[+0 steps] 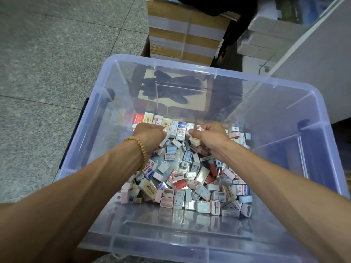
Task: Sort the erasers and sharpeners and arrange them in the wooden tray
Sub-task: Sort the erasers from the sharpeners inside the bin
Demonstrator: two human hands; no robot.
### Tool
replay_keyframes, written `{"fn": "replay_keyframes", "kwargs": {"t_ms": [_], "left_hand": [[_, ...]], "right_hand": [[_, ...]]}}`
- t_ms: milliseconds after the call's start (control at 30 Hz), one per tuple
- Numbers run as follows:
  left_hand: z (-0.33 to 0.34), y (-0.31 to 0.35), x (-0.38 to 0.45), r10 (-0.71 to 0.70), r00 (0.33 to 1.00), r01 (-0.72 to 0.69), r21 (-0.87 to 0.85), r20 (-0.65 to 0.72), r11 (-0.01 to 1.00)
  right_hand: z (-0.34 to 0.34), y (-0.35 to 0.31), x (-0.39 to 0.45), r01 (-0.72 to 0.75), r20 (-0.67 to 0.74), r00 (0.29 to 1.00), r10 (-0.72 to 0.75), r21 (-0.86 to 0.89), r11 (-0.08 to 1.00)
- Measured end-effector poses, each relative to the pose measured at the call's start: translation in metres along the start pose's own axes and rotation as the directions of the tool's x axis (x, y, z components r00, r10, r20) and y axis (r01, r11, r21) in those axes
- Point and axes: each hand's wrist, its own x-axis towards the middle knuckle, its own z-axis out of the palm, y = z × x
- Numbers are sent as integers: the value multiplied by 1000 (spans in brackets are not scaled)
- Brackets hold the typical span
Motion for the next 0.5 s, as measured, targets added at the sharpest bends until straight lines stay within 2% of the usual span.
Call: {"fn": "replay_keyframes", "kwargs": {"t_ms": [67, 167, 233, 300, 433, 467, 500], "left_hand": [[0, 1, 2, 94, 995, -89, 156, -28, 984], [3, 8, 13, 319, 946, -263, 441, -56, 858], [7, 14, 24, 398, 915, -300, 554, -61, 777], [10, 15, 30, 488, 872, -331, 692, -35, 641], [5, 6, 36, 644, 759, -343, 898, 93, 275], [4, 5, 34, 667, 739, -332, 912, 93, 242], [5, 5, 32, 687, 722, -343, 904, 81, 254]], "right_hand": [[-10, 1, -6, -31, 17, 999, 30, 51, 998], [-21, -3, -13, -58, 69, 997, 47, 167, 984], [-25, -6, -15, -66, 91, 995, 50, 189, 980], [-26, -4, -12, -58, 95, 995, 42, 169, 984], [-22, 2, -2, -19, 81, 997, 9, 130, 991], [-21, 3, -1, -21, 82, 997, 8, 160, 987], [-20, 4, -1, -24, 90, 996, 6, 193, 981]]}}
